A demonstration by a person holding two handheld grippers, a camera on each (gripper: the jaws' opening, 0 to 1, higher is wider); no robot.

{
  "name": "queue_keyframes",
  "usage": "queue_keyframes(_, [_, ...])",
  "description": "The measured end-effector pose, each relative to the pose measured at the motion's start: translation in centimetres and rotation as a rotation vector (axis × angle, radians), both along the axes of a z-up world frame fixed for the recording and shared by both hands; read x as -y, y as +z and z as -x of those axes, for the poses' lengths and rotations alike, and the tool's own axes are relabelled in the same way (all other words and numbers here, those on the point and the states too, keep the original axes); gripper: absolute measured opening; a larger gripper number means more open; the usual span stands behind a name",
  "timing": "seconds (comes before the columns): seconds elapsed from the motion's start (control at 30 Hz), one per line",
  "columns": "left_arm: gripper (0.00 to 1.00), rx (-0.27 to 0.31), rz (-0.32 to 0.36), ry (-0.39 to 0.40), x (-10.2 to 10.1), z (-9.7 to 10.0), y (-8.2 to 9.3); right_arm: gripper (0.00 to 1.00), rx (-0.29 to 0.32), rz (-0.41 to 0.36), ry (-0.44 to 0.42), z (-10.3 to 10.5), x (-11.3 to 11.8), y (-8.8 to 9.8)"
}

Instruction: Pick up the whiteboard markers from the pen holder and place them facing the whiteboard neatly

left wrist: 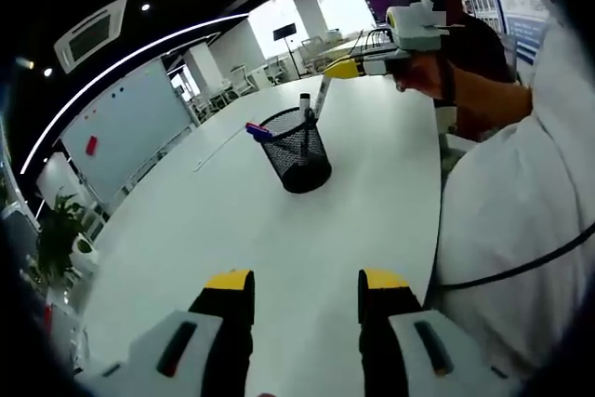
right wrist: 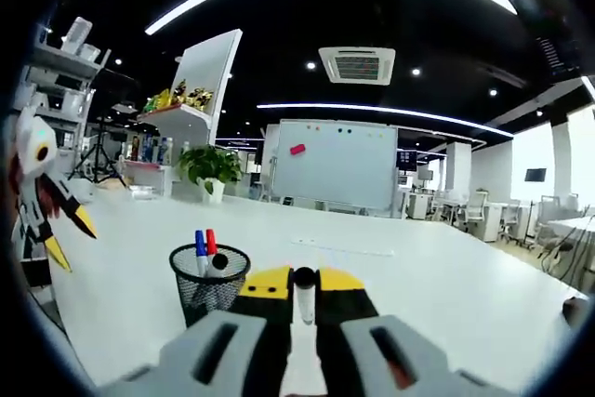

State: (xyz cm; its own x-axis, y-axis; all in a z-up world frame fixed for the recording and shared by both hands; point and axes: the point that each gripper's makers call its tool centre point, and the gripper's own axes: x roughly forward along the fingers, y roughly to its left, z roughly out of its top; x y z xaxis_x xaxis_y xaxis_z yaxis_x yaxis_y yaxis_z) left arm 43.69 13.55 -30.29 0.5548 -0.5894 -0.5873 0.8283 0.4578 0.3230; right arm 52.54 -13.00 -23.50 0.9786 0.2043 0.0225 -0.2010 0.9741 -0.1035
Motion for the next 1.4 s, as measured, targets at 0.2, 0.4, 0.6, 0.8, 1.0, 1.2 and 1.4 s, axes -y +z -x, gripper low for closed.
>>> queue_keyframes(0.2, [0.46,-0.003,-0.001,-0.001,-0.1,0.1,-0.1,0.08,-0.014,0.000,0.004,0.0,-0.3,-0.8])
queue_keyframes(0.4, [0.46,0.000,0.007,0.001,-0.1,0.0,0.1,0.08,-0.010,0.007,0.001,0.1,-0.3,-1.0])
queue_keyframes(0.6, [0.46,-0.006,0.008,0.003,-0.1,0.0,-0.1,0.08,-0.015,0.011,0.000,0.0,-0.3,-1.5])
queue_keyframes(0.8, [0.46,-0.010,0.008,0.000,-0.1,0.0,-0.2,0.08,-0.026,0.010,0.002,-0.1,-0.4,-2.0])
queue_keyframes(1.0, [0.46,-0.003,0.006,0.007,-0.2,-0.2,0.1,0.09,-0.033,0.027,-0.018,0.2,-0.4,-2.7])
queue_keyframes(1.2, [0.46,-0.007,-0.008,-0.007,0.1,0.2,-0.2,0.09,-0.048,0.034,-0.026,0.9,-0.9,-3.8])
queue_keyframes(1.4, [0.46,-0.006,-0.001,-0.010,0.1,0.2,-0.1,0.09,-0.081,0.032,-0.028,1.3,-1.2,-5.0])
